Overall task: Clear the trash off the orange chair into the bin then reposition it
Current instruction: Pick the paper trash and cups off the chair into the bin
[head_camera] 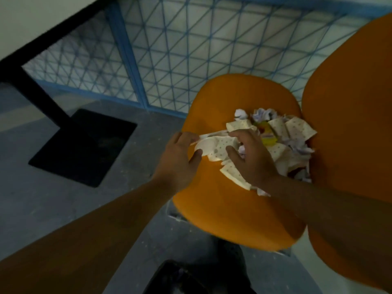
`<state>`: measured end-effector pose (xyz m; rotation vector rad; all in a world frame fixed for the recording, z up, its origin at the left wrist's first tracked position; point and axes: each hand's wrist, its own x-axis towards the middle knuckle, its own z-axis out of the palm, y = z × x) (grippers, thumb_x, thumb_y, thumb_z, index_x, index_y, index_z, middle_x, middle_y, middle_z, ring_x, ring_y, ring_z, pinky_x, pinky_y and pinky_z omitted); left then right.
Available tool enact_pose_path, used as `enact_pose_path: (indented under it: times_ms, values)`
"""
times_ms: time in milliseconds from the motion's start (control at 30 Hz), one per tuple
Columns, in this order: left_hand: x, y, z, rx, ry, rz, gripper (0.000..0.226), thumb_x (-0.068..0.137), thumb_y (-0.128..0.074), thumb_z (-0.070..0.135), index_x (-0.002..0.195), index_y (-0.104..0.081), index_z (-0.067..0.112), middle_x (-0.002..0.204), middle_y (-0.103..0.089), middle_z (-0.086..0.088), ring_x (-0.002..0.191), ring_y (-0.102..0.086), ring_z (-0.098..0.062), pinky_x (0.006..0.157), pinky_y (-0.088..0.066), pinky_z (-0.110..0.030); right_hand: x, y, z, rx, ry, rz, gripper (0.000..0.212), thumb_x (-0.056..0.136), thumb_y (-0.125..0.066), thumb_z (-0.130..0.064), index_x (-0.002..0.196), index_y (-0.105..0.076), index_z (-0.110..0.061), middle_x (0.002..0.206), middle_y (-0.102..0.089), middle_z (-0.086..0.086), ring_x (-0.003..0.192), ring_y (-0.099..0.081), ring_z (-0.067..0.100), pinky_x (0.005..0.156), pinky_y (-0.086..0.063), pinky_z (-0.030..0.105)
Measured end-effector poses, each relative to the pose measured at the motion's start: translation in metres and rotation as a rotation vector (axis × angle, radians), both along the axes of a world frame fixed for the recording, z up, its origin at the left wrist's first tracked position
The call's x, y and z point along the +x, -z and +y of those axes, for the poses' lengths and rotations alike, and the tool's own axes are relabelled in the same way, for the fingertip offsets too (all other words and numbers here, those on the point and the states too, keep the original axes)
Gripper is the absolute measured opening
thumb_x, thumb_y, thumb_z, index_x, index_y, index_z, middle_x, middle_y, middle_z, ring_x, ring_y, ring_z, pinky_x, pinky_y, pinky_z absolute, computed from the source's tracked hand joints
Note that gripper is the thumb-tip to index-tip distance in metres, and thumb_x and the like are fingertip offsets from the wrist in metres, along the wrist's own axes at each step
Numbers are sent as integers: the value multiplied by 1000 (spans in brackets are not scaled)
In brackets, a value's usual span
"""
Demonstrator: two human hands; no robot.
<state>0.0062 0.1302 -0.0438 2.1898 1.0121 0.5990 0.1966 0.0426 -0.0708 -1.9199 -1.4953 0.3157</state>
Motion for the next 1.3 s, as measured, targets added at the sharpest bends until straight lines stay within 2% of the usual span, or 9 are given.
enact_pose_path:
  times_ms: [167, 333, 500, 600, 700, 867, 1067, 1200, 1300]
  values:
    - [71, 23, 39, 5, -16, 0, 29, 94, -53, 31, 123, -51, 24, 124, -52, 2, 108, -54, -15, 86, -49, -32, 91, 11, 35, -31, 88, -19, 40, 91, -49, -35, 121, -57, -10, 117, -57, 15, 110, -53, 34, 87, -48, 47]
    - [162, 36, 80, -73, 12, 44, 38, 99, -45, 32, 136, -48, 24, 135, -47, -2, 119, -49, -18, 91, -41, -27, 171, 31, 68, -114, 139, 3, 40, 88, -57, -35, 122, -55, -13, 122, -53, 13, 112, -52, 34, 85, -48, 49]
    - [236, 59, 120, -90, 74, 196, 45, 90, -62, 32, 133, -52, 25, 135, -46, -7, 123, -45, -27, 102, -41, -41, 215, 53, 99, -243, 105, -65, 63, 77, -75, -42, 131, -49, -22, 132, -48, 9, 118, -49, 36, 87, -48, 53]
    - [265, 73, 131, -106, 67, 371, 48, 86, -65, 37, 131, -54, 26, 128, -46, -9, 119, -45, -30, 98, -43, -41, 229, 62, 110, -296, 76, -79, 76, 72, -73, -55, 136, -45, -28, 143, -39, 9, 125, -44, 37, 92, -46, 52]
    - [277, 81, 134, -178, 46, 484, 53, 78, -72, 48, 123, -60, 23, 121, -49, -9, 110, -52, -29, 85, -45, -33, 234, 69, 115, -378, 66, -169, 74, 72, -75, -52, 136, -43, -30, 142, -38, 6, 125, -42, 35, 92, -45, 45]
    - [278, 82, 132, -188, 13, 367, 53, 71, -77, 50, 113, -64, 21, 108, -50, -6, 96, -53, -22, 72, -38, -26, 234, 74, 115, -289, 61, -115, 52, 73, -75, -34, 121, -57, -22, 118, -52, 6, 108, -50, 31, 79, -46, 40]
    - [260, 70, 132, -154, -94, 98, 37, 78, -74, 29, 112, -64, 21, 106, -46, -1, 90, -57, -17, 79, -55, -35, 229, 57, 116, -89, 97, -35, 45, 75, -73, -32, 115, -59, -20, 111, -56, 5, 96, -58, 28, 68, -52, 39]
    - [236, 47, 125, -121, -97, 27, 37, 79, -73, 22, 114, -64, 21, 113, -48, -3, 91, -53, -10, 72, -41, -4, 216, 34, 114, 16, 143, -55, 44, 72, -71, -33, 112, -60, -17, 104, -58, 5, 93, -57, 28, 70, -50, 39]
    - [209, 29, 113, -111, -104, 3, 37, 80, -72, 21, 116, -63, 21, 112, -47, 0, 90, -52, -7, 69, -38, 1, 189, 16, 107, 77, 130, -79, 39, 74, -72, -29, 109, -62, -14, 100, -58, 5, 91, -57, 25, 71, -44, 31]
